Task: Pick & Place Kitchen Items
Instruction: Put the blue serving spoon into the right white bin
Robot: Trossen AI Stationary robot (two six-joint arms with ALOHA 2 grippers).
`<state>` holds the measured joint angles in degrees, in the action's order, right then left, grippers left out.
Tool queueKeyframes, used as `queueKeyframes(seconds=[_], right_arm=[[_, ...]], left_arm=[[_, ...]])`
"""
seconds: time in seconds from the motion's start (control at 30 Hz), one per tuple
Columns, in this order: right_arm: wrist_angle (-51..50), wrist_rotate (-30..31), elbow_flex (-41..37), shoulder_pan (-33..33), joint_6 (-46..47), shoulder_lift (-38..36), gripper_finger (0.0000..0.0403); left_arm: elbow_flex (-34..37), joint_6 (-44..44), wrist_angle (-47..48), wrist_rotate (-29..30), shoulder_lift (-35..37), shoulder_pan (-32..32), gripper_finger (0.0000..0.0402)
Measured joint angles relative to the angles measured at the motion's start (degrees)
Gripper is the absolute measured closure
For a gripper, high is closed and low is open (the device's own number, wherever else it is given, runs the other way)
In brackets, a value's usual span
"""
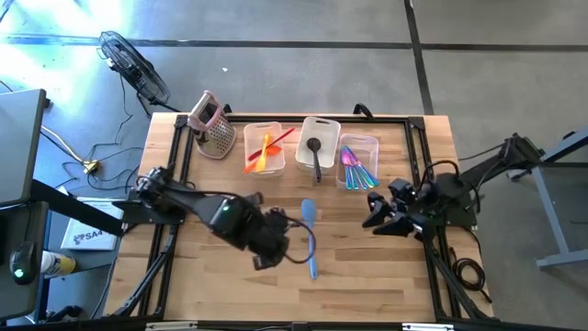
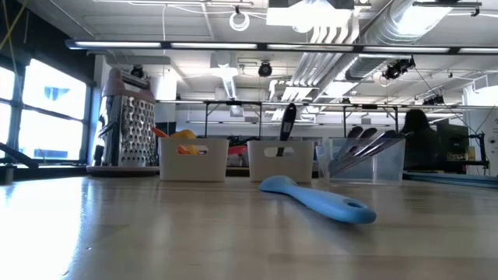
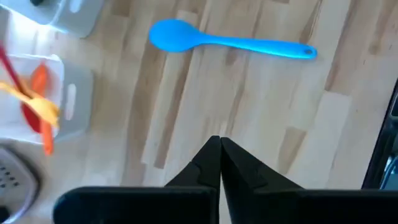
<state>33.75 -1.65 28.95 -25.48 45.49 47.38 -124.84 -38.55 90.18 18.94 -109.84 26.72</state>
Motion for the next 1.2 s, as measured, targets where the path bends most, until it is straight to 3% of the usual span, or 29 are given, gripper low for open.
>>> queueKeyframes(seconds=[0.13, 0.3, 0.43, 0.57, 0.73, 0.9, 1.03, 1.2], right_arm=[[8.46, 3.05, 1.26, -2.00, 0.15, 4.12, 0.0238], [8.47, 4.74, 8.97, -4.59, -3.87, 8.77, 0.0238], [5.15, 4.73, 17.13, -6.22, -9.42, 12.54, 0.0238], [-4.50, 5.14, 26.09, -6.90, -11.45, 15.79, 0.0245], [-17.65, 6.70, 35.07, -6.90, -11.71, 19.63, 0.0257], [-21.62, 8.99, 39.14, -6.90, -11.34, 22.05, 0.0264], [-22.92, 10.88, 39.21, -6.90, -10.45, 22.51, 0.0269], [-24.12, 14.85, 39.25, -6.87, -11.65, 23.62, 0.0270]], left_arm=[[0.19, 1.37, -0.49, 1.91, 1.60, 2.58, 0.0401], [0.49, 3.03, -0.26, 4.09, 5.01, 4.78, 0.0401], [1.37, 3.88, -0.47, 6.50, 8.27, 5.40, 0.0401], [5.48, 3.84, -0.45, 7.30, 13.67, 5.98, 0.0401], [16.17, 0.81, -0.35, 7.64, 22.80, 5.93, 0.0401], [30.49, -6.58, -1.04, 7.92, 34.02, 5.93, 0.0401], [44.71, -11.20, -9.47, 6.06, 44.38, 5.94, 0.0401], [64.92, -13.78, -26.62, 0.88, 56.89, 5.95, 0.0401]])
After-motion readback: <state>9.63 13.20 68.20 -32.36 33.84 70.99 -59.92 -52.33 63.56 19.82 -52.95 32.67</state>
